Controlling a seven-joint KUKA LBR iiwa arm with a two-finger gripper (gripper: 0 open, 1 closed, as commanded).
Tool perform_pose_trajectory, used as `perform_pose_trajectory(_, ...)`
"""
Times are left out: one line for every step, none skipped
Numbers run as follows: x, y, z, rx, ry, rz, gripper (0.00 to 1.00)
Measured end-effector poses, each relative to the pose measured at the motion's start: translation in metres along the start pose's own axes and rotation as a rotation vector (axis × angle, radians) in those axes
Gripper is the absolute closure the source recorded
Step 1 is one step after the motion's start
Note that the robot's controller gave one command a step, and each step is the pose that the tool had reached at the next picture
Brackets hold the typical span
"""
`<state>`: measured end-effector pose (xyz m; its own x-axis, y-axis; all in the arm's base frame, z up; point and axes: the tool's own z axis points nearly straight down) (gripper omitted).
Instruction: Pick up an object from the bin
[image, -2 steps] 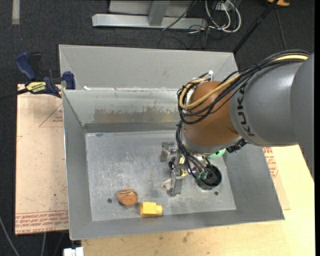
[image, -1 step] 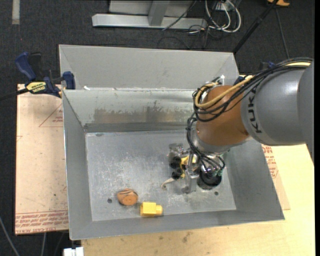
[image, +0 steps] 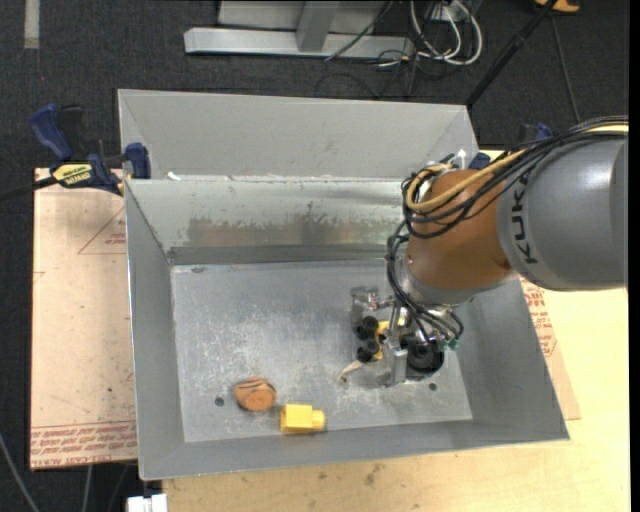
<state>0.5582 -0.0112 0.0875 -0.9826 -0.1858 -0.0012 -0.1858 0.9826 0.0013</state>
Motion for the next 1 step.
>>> perform_pose_trajectory(-0.0101,-0.0211,-0.0198,0.002,-0.004,0.002,0.00)
